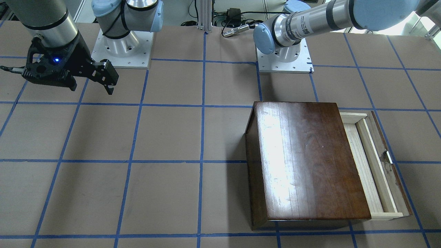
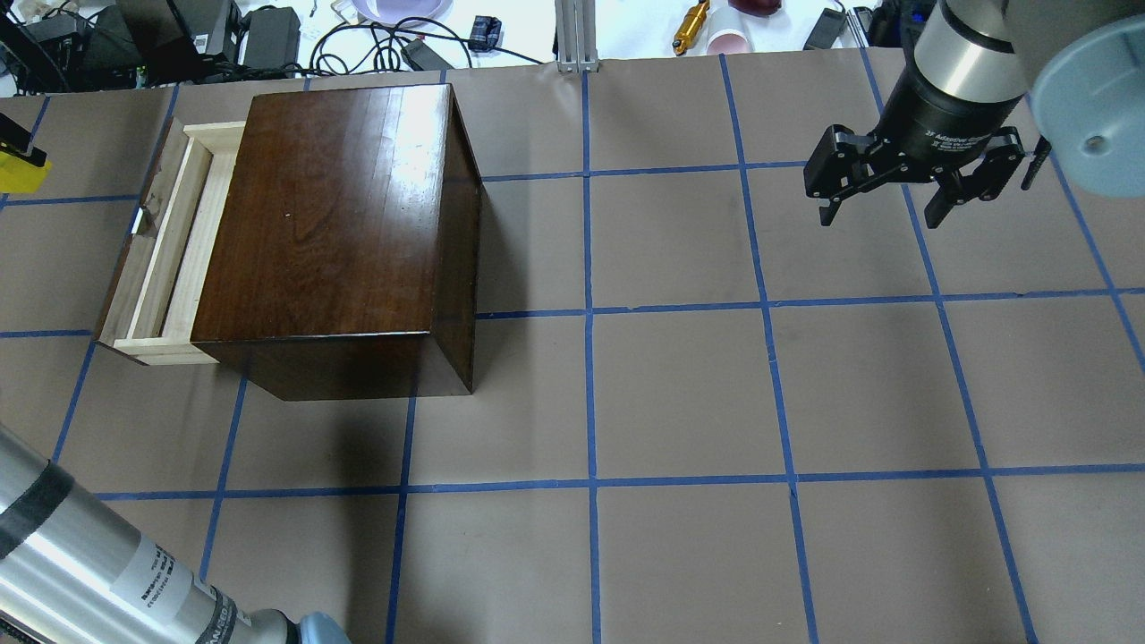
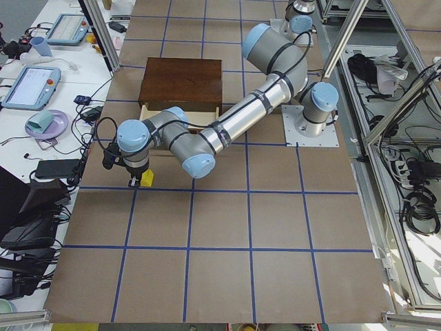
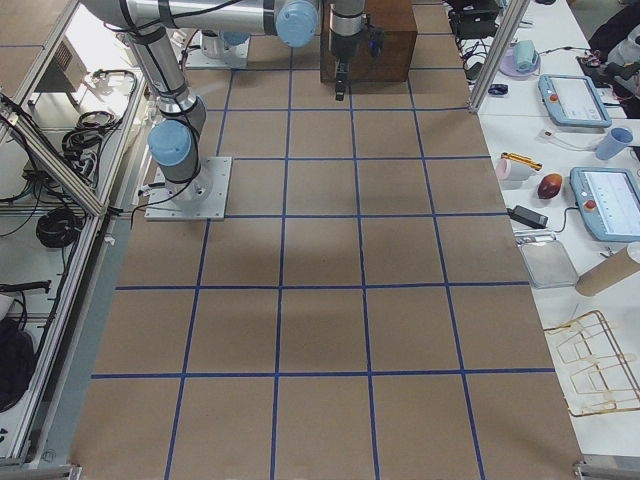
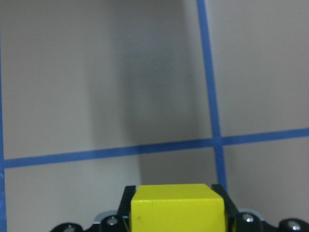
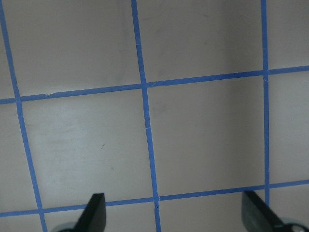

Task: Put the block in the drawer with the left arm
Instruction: 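Lift the yellow cube and carry it over the open drawer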

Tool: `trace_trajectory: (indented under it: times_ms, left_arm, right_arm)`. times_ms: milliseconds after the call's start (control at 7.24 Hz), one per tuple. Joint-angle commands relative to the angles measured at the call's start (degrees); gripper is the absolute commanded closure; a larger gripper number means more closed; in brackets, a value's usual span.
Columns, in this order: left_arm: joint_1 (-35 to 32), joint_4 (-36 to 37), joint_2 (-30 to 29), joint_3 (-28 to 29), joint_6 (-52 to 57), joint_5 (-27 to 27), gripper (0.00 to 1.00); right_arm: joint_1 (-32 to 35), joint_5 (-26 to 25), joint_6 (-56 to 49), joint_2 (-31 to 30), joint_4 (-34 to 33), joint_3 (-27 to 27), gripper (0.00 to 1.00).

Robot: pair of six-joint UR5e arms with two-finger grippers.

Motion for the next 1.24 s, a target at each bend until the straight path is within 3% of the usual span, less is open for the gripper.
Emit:
trace_trajectory:
  times_ms: [0,414,829,1105]
  left_arm:
    - [-3.2,-8.1,6.2,-0.2,-1.3,2.5,1.00]
    - [-7.8,-13.2,12.0,-1.2,-9.9,2.4,1.00]
    - [-13.2,-11.6,15.2,-8.9,-19.7,1.8,1.00]
    - [-14.0,-8.1,15.7,-13.6,-19.0,2.0,1.00]
  right_arm:
    - [0.0,0.0,0.0,0.0,0.0,0.1,0.00]
    - [0.0,0.0,0.0,0.0,0.0,0.0,0.00]
    - [0.0,0.1,0.0,0.0,0.0,0.0,0.00]
    - [0.0,0.0,0.0,0.0,0.0,0.0,0.00]
